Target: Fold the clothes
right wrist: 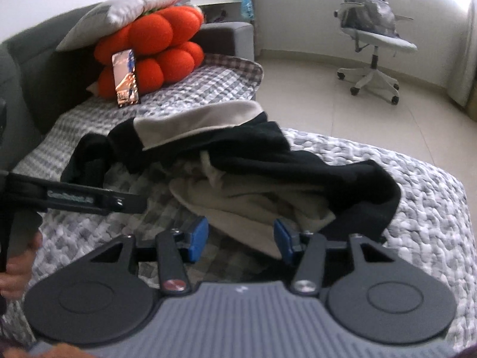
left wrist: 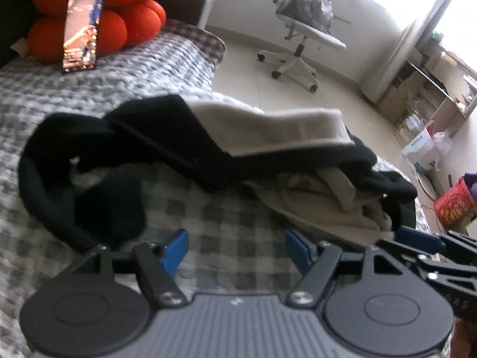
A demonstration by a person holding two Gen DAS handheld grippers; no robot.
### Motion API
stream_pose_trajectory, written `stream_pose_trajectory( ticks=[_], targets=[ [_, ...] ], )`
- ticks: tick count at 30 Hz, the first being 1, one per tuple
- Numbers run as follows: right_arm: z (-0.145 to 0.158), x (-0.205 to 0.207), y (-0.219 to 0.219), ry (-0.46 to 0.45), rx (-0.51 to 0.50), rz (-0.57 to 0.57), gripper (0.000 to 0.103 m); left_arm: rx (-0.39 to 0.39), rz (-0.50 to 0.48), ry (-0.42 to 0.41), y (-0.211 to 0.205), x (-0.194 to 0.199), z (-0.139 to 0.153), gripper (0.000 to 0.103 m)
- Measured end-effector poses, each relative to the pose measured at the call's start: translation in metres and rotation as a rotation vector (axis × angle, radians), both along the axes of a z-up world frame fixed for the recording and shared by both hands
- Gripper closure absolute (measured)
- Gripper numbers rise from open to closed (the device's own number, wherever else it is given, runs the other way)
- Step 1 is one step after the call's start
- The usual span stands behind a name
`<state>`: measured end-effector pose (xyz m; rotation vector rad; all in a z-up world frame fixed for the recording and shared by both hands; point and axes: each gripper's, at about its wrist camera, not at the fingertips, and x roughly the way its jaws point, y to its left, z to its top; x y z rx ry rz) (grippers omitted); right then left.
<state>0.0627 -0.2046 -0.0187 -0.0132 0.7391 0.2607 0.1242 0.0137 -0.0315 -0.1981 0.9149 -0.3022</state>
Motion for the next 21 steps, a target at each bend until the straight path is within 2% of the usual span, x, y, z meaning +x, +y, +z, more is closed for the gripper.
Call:
stream_pose_trajectory(
  ticks=[6,8,11,14,17,21],
  targets=[
    [-0.015,0.006,0.014,0.007,-0.044,0.029,0.049,-0.007,0.034,-0.021,-0.002,-0.011,-0.012,0.03],
    [-0.023,0.006,0.016,0.006,-0.043,0.045,0.049,0.02,0.022,-0.042,-0.006,-0.018,-0.012,0.03],
    [-0.037,0.007,0.02,0.001,-0.053,0.033,0.05,0.0,0.015,-0.043,-0.007,-0.025,-0.011,0.03],
    [-0.043,0.01,0.029,-0.026,-0.15,0.04,0.059,-0.012,0.001,-0.051,-0.008,-0.028,-0.009,0.03],
    [-0.048,0.015,0.032,-0.052,-0.185,0.025,0.07,-0.032,0.0,-0.045,-0.009,-0.027,-0.01,0.03],
    [-0.047,0.014,0.032,-0.077,-0.183,0.028,0.089,-0.024,0.002,-0.051,-0.01,-0.029,-0.01,0.03]
  ],
)
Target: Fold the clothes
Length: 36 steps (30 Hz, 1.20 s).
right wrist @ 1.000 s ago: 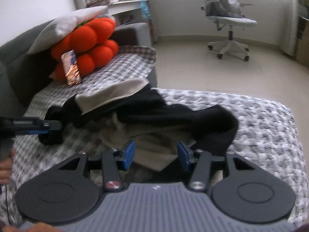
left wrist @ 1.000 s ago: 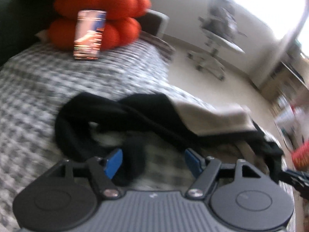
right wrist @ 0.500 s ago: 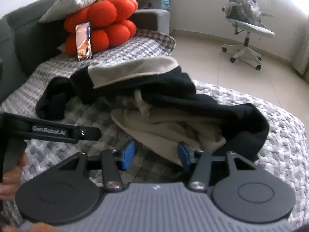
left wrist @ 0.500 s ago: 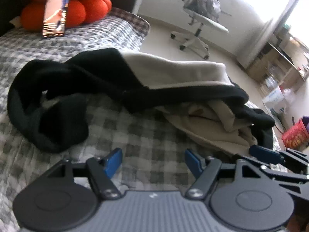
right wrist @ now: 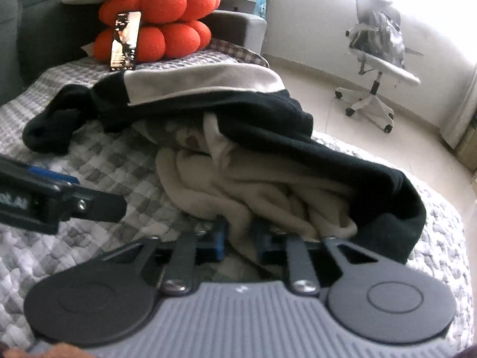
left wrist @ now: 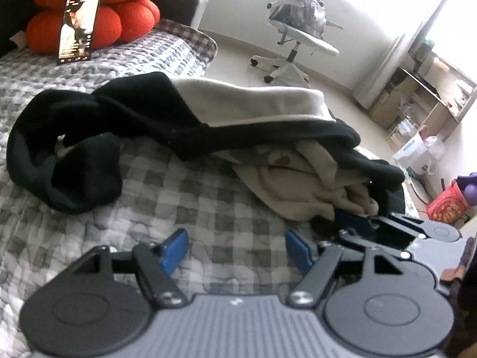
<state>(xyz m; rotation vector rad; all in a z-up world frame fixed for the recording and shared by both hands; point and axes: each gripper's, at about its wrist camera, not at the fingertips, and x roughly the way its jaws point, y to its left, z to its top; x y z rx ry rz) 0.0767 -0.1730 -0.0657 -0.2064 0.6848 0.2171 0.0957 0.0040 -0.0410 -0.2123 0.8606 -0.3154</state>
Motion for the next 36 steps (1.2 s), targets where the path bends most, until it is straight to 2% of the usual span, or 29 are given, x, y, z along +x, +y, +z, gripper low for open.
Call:
stream_pose_trajectory(
  ticks=[1,5,11,15,18,27,36],
  targets=[
    [0.003,-0.002,-0.001,-0.004,0.009,0.001,0.092,0.003,0.002,-0.005,0.001,-0.001,0.001,0.03],
    [0.016,-0.011,-0.006,-0.006,0.079,0.027,0.093,-0.007,0.021,-0.017,0.009,-0.003,0.004,0.03],
    [0.046,-0.033,-0.022,0.02,0.284,0.061,0.093,-0.056,0.044,0.007,0.023,-0.003,0.006,0.03],
    [0.062,-0.045,-0.026,0.062,0.413,0.107,0.096,-0.053,0.044,0.031,0.027,-0.006,0.008,0.03],
    [0.073,-0.054,-0.022,0.065,0.428,0.137,0.096,-0.056,0.045,0.033,0.03,-0.01,0.012,0.03],
    [0.094,-0.077,-0.015,0.125,0.559,0.256,0.096,-0.095,0.078,0.034,0.047,-0.021,0.024,0.03],
    [0.108,-0.118,0.004,0.185,0.592,0.386,0.096,-0.151,0.059,0.038,0.059,-0.039,0.035,0.03]
  ],
)
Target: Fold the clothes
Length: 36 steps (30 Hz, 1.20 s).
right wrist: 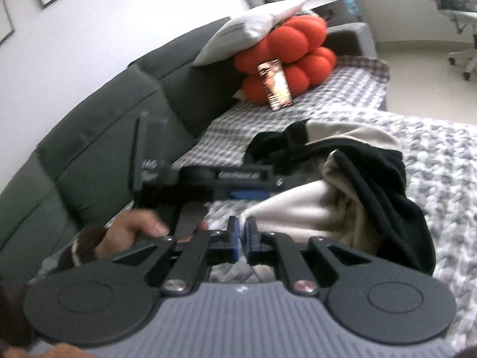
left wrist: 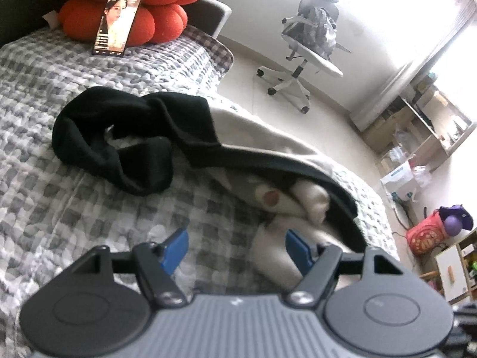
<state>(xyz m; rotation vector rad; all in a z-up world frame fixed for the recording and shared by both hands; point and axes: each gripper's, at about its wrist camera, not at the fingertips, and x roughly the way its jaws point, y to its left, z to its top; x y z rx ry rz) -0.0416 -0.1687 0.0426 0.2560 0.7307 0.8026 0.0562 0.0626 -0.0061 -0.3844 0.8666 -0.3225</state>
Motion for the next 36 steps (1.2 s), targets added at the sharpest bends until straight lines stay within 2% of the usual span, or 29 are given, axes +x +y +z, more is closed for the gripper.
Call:
stream_pose_trajectory(
  ticks=[9,14,18,23,24,25,27,32,36],
  targets=[
    [-0.008,-0.026,0.009,0.076,0.027,0.087,0.095,-0.005,-0.027,-0.022,0.006,-0.02,0.016,0.03],
    [-0.024,-0.031,0.018,0.095,-0.035,0.089,0.095,-0.003,-0.03,-0.014,0.007,-0.02,0.014,0.03],
    [-0.034,-0.032,0.028,0.059,-0.144,0.053,0.088,0.001,-0.031,-0.005,0.006,-0.021,0.011,0.03],
    [-0.035,-0.032,0.02,0.052,-0.179,0.019,0.087,0.005,-0.024,-0.001,0.008,-0.019,0.01,0.03],
    [-0.033,-0.031,0.017,0.049,-0.177,0.008,0.081,0.006,-0.021,0.0,0.009,-0.018,0.01,0.03],
    [-0.031,-0.031,0.014,0.046,-0.174,-0.003,0.066,0.007,-0.018,0.002,0.01,-0.017,0.009,0.03],
    [-0.026,-0.034,0.007,0.024,-0.163,-0.029,0.052,0.011,-0.015,0.002,0.012,-0.015,0.009,0.03],
    [-0.015,-0.03,-0.007,-0.022,-0.168,-0.078,0.052,0.059,0.011,-0.018,0.016,-0.009,0.009,0.03],
    [-0.009,-0.02,-0.024,-0.061,-0.187,-0.16,0.052,0.154,0.038,-0.07,0.018,-0.003,0.009,0.032]
  ],
)
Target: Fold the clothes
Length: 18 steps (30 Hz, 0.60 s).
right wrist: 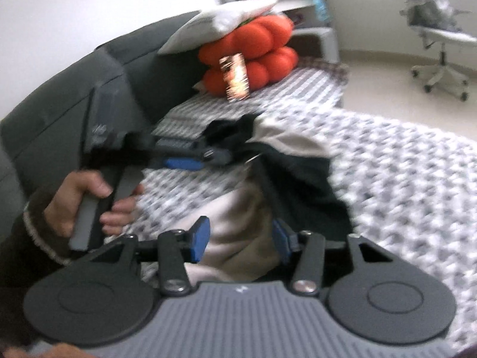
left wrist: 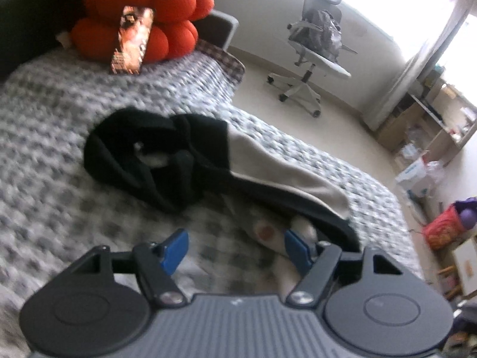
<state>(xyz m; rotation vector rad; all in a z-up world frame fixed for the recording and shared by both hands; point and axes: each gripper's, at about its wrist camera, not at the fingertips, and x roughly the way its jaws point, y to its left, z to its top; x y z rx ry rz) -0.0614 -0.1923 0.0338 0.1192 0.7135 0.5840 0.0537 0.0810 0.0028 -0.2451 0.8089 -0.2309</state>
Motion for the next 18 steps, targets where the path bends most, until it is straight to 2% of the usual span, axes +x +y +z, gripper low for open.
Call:
stream_pose_trajectory(
  ticks=[6,11,16,18],
  targets=[
    [-0.001,0.031,-0.02,-0.06,-0.038,-0.106,0.052,0.143,0.013,-0.043,0.002,0.019,-0.009,0.036],
    [-0.02,0.063,-0.027,-0.056,-0.087,-0.145,0.052,0.197,0.025,-0.033,0.004,0.037,-0.02,0.039],
    [-0.046,0.083,-0.02,-0.032,-0.18,-0.124,0.052,0.243,0.036,-0.033,0.004,0.051,-0.03,0.041],
    [-0.056,0.089,-0.014,-0.022,-0.208,-0.103,0.052,0.255,0.038,-0.032,0.003,0.056,-0.034,0.045]
  ],
)
